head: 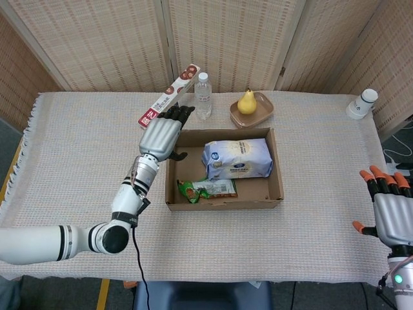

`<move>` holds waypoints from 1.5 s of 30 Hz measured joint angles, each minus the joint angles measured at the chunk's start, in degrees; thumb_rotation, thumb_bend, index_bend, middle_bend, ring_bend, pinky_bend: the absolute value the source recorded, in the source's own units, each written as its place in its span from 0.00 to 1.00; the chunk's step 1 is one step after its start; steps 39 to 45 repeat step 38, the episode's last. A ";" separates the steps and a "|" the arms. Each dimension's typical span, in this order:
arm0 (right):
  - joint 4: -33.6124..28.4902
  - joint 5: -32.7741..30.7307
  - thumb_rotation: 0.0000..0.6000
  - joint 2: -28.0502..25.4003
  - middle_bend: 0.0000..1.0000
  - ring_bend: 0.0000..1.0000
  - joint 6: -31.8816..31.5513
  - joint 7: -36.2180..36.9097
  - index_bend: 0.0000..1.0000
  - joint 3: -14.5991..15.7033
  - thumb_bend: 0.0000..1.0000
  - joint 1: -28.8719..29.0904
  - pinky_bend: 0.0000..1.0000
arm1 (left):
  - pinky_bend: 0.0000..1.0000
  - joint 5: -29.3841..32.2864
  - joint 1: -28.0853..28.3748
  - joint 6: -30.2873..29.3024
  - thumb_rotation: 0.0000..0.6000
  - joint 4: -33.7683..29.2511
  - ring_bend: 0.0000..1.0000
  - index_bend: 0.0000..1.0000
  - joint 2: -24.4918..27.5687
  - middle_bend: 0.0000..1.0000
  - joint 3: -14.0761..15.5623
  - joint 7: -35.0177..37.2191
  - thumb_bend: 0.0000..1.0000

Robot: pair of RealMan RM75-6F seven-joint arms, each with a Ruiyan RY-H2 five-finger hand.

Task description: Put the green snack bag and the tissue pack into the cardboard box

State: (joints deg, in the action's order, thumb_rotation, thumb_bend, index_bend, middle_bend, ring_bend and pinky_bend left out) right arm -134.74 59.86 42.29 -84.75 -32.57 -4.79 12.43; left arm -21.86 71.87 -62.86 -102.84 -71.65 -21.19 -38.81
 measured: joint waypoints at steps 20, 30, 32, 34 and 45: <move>-0.24 6.90 1.00 2.51 0.04 0.00 0.43 -1.32 0.13 2.05 0.02 -0.74 0.00 | 0.34 -45.93 -37.41 -6.44 1.00 -0.57 0.21 0.31 30.36 0.30 16.36 28.40 0.25; -0.24 10.56 1.00 2.40 0.04 0.00 0.33 -0.37 0.13 2.95 0.02 -1.90 0.00 | 0.37 -60.99 -53.80 -20.12 1.00 3.04 0.25 0.31 30.70 0.34 24.86 33.17 0.24; -0.24 11.01 1.00 2.39 0.04 0.00 0.41 -0.42 0.13 3.16 0.02 -2.10 0.00 | 0.37 -61.70 -55.53 -21.11 1.00 3.03 0.25 0.31 30.22 0.34 25.49 32.98 0.24; -0.24 10.82 1.00 2.46 0.04 0.00 0.57 -0.69 0.13 3.21 0.02 -2.11 0.00 | 0.37 -62.16 -56.29 -21.53 1.00 3.04 0.25 0.31 29.55 0.34 25.59 32.27 0.24; -0.24 9.49 1.00 2.68 0.04 0.00 0.79 -1.55 0.13 2.96 0.02 -1.89 0.00 | 0.36 -62.35 -57.02 -21.62 1.00 3.83 0.25 0.31 27.52 0.34 25.09 31.58 0.24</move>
